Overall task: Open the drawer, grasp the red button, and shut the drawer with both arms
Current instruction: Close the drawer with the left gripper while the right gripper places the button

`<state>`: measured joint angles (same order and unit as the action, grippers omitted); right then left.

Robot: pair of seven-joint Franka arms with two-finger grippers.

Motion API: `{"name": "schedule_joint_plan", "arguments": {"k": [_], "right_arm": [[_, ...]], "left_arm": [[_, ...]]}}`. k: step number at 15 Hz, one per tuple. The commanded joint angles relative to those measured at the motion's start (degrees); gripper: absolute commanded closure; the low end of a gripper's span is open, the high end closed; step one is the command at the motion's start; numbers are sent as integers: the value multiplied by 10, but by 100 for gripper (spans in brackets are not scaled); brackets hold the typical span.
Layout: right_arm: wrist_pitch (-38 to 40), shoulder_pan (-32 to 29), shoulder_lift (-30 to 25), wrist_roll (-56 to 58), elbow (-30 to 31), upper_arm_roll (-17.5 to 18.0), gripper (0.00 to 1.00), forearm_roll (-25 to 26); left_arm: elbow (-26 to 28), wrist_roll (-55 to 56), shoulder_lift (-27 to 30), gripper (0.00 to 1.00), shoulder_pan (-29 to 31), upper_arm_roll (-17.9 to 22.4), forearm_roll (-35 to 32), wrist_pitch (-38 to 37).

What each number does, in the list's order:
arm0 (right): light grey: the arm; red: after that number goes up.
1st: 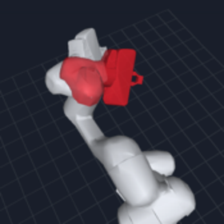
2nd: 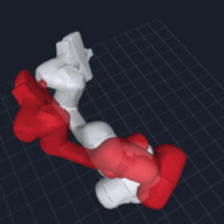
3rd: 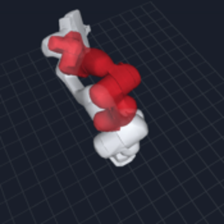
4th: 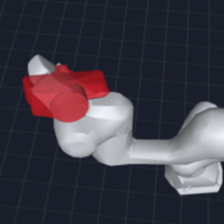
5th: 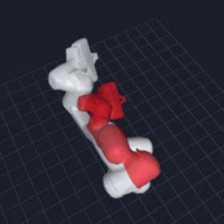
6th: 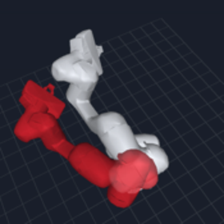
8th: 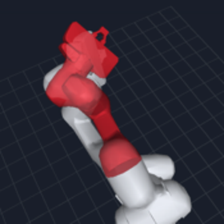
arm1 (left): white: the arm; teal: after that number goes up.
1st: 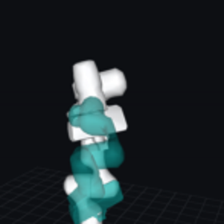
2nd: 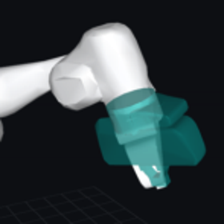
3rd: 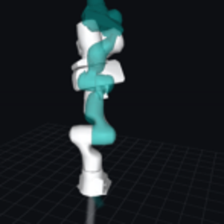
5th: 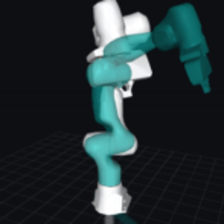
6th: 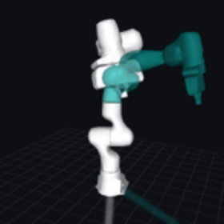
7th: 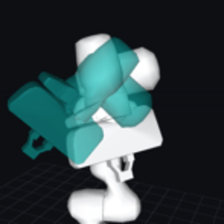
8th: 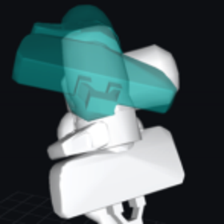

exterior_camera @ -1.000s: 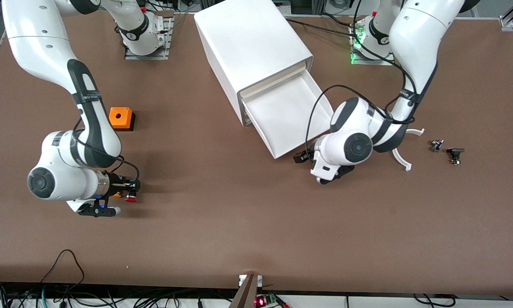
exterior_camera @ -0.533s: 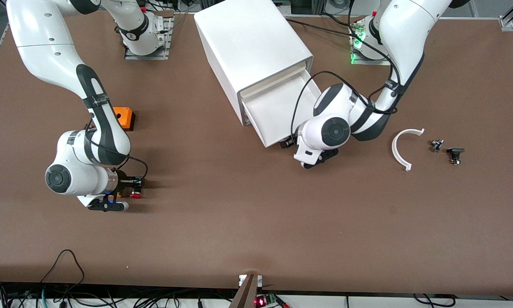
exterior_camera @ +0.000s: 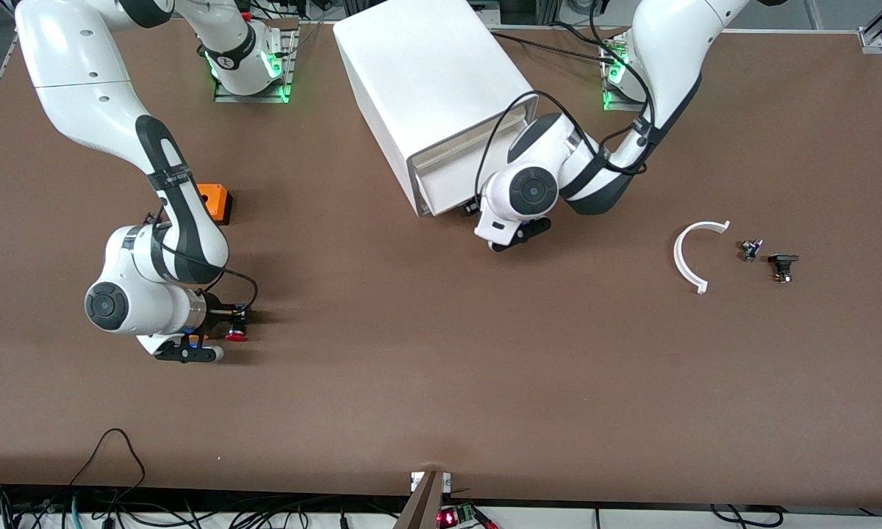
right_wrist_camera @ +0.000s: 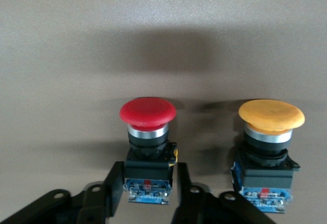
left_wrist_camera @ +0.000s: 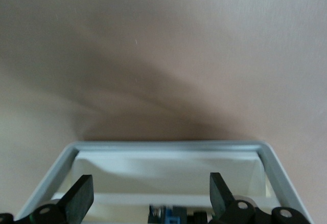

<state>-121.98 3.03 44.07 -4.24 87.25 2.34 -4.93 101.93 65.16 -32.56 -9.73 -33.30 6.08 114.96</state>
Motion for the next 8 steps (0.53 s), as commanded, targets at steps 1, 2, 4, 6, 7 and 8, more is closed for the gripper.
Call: {"name": "schedule_joint_plan", "arguments": {"k": [1, 2, 4, 6, 7, 8], "right_arm": [[-5, -1, -5, -2, 2, 0, 0, 4], [-5, 0, -7, -2, 2, 0, 0, 5], [1, 0, -34, 5, 4, -12, 0, 12], [7, 0, -67, 6, 14, -16, 0, 35], [7, 0, -89, 7, 31, -18, 0, 38], [7, 1, -112, 7, 47, -21, 0, 40]], "left_arm": [[22, 16, 22, 0, 8, -21, -7, -3], [22, 16, 22, 0, 8, -26, -7, -3], [22, 16, 22, 0, 5, -34, -6, -11], [22, 16, 21, 0, 4, -41, -5, -14], [22, 16, 21, 0, 4, -42, 2, -15], [22, 16, 21, 0, 4, -42, 9, -15]]}}
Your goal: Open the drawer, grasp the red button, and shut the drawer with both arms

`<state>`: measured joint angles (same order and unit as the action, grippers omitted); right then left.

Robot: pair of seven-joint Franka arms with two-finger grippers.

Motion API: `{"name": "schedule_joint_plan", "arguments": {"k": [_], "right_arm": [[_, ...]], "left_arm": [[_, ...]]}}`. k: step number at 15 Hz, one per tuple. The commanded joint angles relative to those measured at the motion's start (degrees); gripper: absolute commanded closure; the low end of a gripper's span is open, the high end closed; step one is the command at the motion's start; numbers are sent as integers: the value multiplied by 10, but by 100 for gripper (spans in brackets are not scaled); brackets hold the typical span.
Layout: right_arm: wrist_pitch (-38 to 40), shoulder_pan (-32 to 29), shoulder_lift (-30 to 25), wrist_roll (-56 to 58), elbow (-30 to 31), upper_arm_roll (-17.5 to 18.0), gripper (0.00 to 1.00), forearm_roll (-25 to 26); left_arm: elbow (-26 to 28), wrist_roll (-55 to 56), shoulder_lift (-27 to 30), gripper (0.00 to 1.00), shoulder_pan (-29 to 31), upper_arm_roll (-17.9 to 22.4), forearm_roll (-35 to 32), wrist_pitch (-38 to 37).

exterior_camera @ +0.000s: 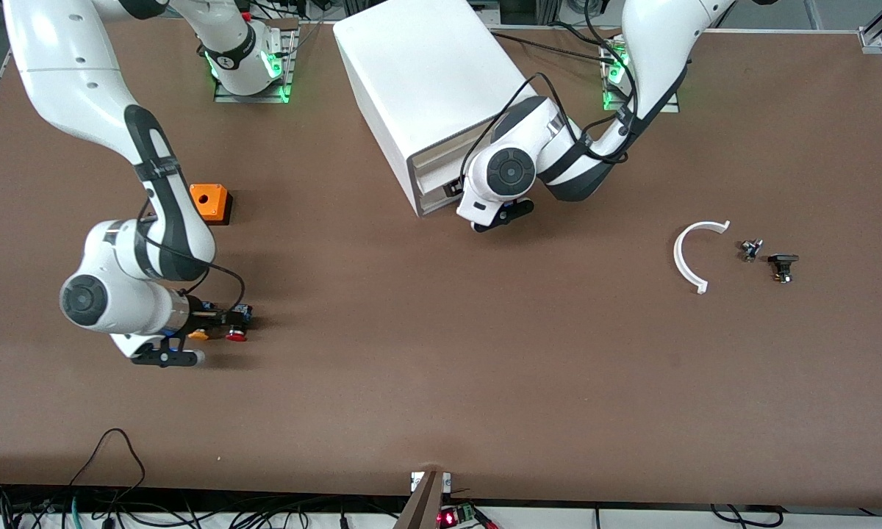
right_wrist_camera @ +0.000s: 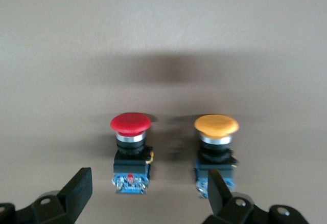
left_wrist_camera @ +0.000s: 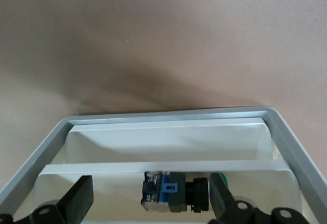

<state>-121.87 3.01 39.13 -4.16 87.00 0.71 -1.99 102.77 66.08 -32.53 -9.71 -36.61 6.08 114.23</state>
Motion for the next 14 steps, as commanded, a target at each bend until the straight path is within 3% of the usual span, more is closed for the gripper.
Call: {"name": "schedule_joint_plan", "arguments": {"k": [1, 5, 10, 12, 14], "right_arm": [[6, 2, -91, 6, 68, -4, 0, 10], [15, 1, -196, 6, 136, -5, 0, 10], [118, 2, -278, -10, 130, -5, 0, 9], [150, 2, -302, -9, 120, -5, 0, 9], [196, 2, -320, -6, 98, -6, 0, 14]], "left_arm": [[14, 7, 21, 0, 4, -11, 13, -8], [-19, -6, 30, 0, 22, -13, 10, -54], [-153, -84, 34, 0, 85, -7, -21, -184], [-159, -131, 32, 0, 106, -2, -25, -193], [-165, -168, 33, 0, 128, -1, -109, -192]]}}
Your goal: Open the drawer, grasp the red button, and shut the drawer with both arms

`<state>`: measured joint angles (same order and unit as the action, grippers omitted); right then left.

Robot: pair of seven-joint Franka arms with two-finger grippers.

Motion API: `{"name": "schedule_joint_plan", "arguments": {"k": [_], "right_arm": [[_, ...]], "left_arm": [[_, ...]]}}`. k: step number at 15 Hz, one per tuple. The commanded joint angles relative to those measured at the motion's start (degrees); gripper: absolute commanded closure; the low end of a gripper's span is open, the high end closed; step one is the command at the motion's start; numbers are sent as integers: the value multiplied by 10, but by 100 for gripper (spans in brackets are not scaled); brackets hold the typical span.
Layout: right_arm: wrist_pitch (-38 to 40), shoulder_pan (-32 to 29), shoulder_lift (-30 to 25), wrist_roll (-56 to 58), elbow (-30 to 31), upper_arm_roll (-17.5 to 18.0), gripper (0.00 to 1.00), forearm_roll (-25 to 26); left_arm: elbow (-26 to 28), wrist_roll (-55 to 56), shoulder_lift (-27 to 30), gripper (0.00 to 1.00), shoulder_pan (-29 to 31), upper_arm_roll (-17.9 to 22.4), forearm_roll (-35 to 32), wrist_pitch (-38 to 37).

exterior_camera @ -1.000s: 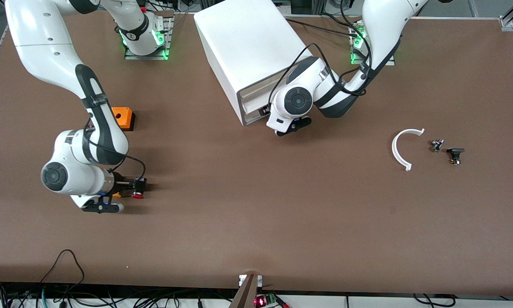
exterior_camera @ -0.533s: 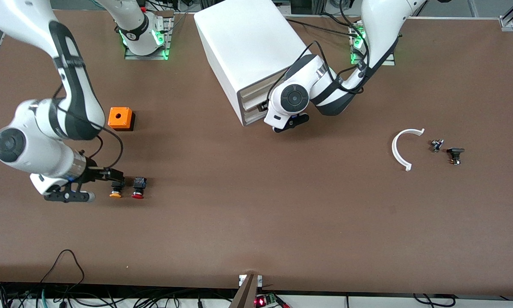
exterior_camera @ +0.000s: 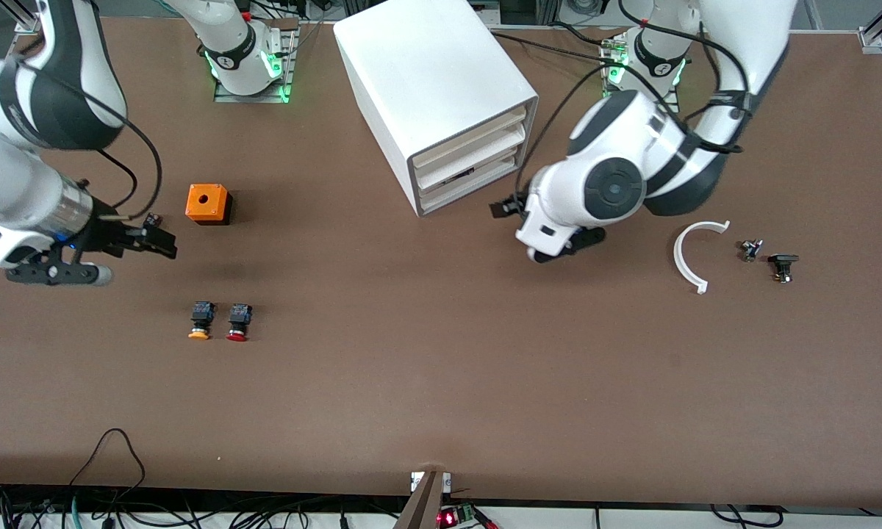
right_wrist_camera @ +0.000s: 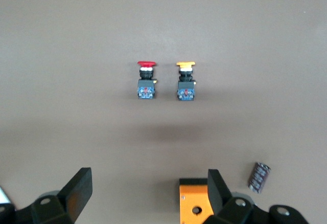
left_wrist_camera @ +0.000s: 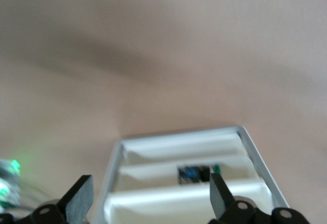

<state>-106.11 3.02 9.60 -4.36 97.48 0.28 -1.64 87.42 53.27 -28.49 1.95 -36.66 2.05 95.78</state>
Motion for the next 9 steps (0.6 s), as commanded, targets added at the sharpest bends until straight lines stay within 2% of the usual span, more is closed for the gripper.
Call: {"name": "schedule_joint_plan", "arguments": {"k": [1, 3, 6, 9], "right_arm": [[60, 1, -27, 0, -24, -1, 0, 25], [114, 2, -26, -10, -62, 0, 0, 35], [133, 2, -28, -52, -79, 1, 0, 56], [134, 6, -58, -58, -80, 7, 0, 52]], "left_arm": [[-26, -69, -7, 0, 24, -3, -115, -9], [-56, -161, -7, 0, 57, -3, -132, -16], [-82, -285, 3, 0, 111, -8, -136, -45], [-85, -386, 51, 0, 100, 33, -131, -60]]}}
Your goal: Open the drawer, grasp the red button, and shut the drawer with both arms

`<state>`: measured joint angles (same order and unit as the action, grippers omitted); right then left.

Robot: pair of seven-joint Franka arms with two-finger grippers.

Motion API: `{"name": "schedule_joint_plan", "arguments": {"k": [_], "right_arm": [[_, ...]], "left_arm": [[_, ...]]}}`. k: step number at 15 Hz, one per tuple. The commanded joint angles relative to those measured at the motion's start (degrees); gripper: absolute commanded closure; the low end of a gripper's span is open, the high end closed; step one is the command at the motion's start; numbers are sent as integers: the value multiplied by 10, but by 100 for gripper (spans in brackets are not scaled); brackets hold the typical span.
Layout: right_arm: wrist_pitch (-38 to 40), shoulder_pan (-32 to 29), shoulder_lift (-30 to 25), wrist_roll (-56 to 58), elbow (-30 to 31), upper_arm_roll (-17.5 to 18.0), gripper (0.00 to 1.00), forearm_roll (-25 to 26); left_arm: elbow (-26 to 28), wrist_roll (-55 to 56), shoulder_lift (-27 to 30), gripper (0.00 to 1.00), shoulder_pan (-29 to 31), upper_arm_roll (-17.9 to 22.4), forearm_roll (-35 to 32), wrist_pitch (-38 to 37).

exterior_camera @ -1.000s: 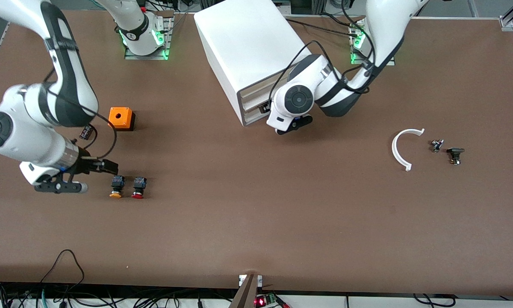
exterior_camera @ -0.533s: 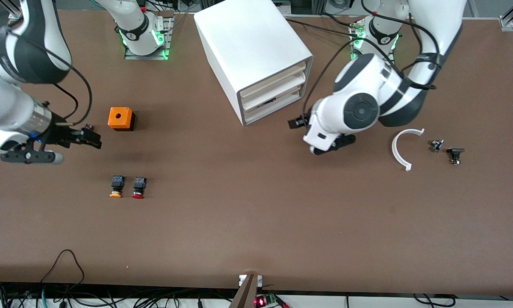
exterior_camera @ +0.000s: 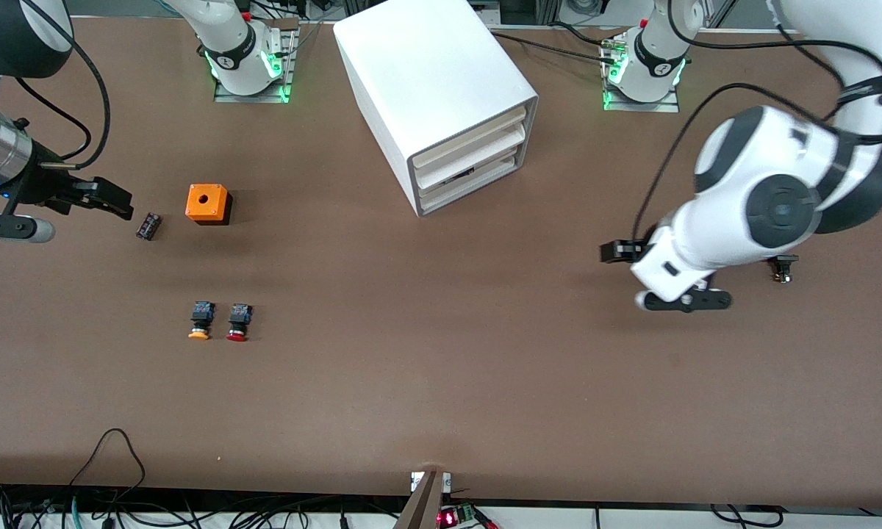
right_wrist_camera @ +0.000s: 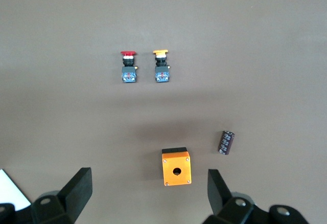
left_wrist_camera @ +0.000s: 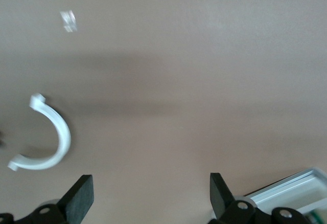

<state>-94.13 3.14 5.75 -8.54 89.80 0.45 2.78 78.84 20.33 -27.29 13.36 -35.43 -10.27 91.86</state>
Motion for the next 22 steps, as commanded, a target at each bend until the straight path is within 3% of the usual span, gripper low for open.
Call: {"name": "schedule_joint_plan", "arguments": {"k": [1, 5, 8, 10, 13, 22], "right_arm": [[14, 4, -20, -12, -3, 4, 0, 6], [19, 11, -17, -12, -19, 5, 0, 6], [24, 12, -14, -8, -31, 4, 0, 5], [24, 12, -14, 3, -31, 5, 0, 5], [23, 15, -14, 5, -39, 7, 0, 8], [22, 20, -9, 1, -48, 7, 0, 6]], "left_arm": [[3, -65, 62, 0, -18, 42, -7, -32], [39, -152, 144, 0, -71, 182, 67, -32], [92, -213, 200, 0, -104, 256, 76, -27], [132, -214, 232, 0, -117, 291, 76, 18], [226, -216, 304, 0, -120, 303, 76, 102], [200, -207, 290, 0, -121, 297, 78, 70]]}}
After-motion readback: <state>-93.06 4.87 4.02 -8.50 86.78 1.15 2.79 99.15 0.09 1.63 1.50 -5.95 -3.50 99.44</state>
